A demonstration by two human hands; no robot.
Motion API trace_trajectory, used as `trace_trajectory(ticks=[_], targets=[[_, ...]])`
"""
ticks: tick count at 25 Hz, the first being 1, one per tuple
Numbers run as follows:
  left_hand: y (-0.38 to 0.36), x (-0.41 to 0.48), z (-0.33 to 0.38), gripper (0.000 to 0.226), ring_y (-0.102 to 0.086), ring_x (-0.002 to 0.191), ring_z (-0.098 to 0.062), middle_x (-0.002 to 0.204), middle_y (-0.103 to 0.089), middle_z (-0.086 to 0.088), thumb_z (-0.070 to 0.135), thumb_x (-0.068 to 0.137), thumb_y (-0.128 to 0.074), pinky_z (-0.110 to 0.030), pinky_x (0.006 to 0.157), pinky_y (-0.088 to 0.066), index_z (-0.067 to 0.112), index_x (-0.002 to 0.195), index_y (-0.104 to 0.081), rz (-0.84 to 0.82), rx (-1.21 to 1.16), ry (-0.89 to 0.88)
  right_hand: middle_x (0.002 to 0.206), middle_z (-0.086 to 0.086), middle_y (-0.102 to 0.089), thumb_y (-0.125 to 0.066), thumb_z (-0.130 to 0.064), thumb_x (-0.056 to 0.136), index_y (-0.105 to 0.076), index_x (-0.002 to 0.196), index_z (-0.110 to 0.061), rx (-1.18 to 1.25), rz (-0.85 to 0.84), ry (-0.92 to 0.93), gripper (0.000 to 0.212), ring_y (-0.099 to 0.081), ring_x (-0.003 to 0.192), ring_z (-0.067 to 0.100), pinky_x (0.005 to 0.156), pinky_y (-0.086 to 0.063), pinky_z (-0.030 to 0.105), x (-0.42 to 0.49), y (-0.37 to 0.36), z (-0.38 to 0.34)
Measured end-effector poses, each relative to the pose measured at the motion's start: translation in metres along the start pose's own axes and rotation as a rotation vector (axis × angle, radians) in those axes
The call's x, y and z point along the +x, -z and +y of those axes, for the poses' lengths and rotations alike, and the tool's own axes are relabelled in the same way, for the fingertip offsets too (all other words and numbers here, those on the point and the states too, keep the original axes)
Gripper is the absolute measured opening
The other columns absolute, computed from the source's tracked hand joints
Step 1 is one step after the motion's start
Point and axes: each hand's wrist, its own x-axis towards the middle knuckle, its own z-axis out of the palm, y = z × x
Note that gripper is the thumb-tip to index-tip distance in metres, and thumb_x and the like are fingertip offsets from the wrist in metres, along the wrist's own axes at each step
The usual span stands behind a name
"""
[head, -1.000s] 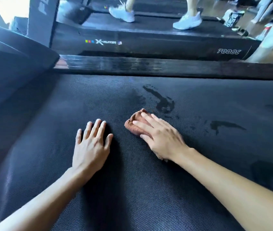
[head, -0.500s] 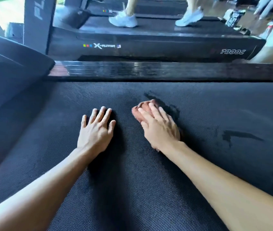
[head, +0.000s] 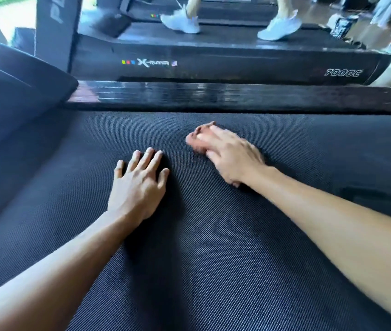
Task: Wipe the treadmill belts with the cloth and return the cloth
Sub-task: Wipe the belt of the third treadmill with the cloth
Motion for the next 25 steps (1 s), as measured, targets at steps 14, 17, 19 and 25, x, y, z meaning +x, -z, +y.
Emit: trace_trajectory(ticks=[14,17,19,25], targets=[[-0.001,0.0,0.0,0.056,-0.011,0.148,-0.016,0.16,-0.016,0.01,0.051,0.099,-0.025,-0.047,0.119,-0.009,0.032,0.151,-0.023,0.016,0.012,-0.011,0.159,-0.012,-0.024,-0.042,-0.054,0.096,-0.039,0.142,-0.049,0.011,-0.016,0.127,0.046,-0.026,0.144,0.018,0.117,-0.02,0.039,0.06,-0.016,-0.008],[-0.001,0.0,0.0,0.055,-0.011,0.148,-0.016,0.16,-0.017,0.01,0.05,0.099,-0.027,-0.047,0.119,-0.009,0.032,0.151,-0.024,0.017,-0.002,-0.012,0.157,-0.006,-0.028,-0.044,-0.046,0.095,-0.043,0.14,-0.043,0.005,0.074,-0.182,0.045,-0.033,0.139,0.025,0.114,-0.027,0.04,0.077,-0.018,0.008],[-0.001,0.0,0.0,0.054,-0.012,0.148,-0.016,0.16,-0.018,0.011,0.05,0.099,-0.027,-0.047,0.119,-0.01,0.033,0.151,-0.025,0.027,-0.002,-0.012,0.156,0.004,-0.028,-0.046,-0.038,0.095,-0.044,0.139,-0.036,-0.093,0.14,-0.381,0.044,-0.033,0.135,0.032,0.112,-0.026,0.043,0.088,-0.029,-0.021],[-0.003,0.001,-0.001,0.054,-0.011,0.148,-0.015,0.16,-0.018,0.012,0.051,0.099,-0.028,-0.047,0.119,-0.01,0.034,0.15,-0.025,0.031,-0.015,-0.007,0.158,-0.014,-0.026,-0.045,-0.046,0.097,-0.04,0.142,-0.046,0.033,0.042,-0.128,0.045,-0.03,0.142,0.019,0.114,-0.025,0.037,0.084,-0.009,0.019]])
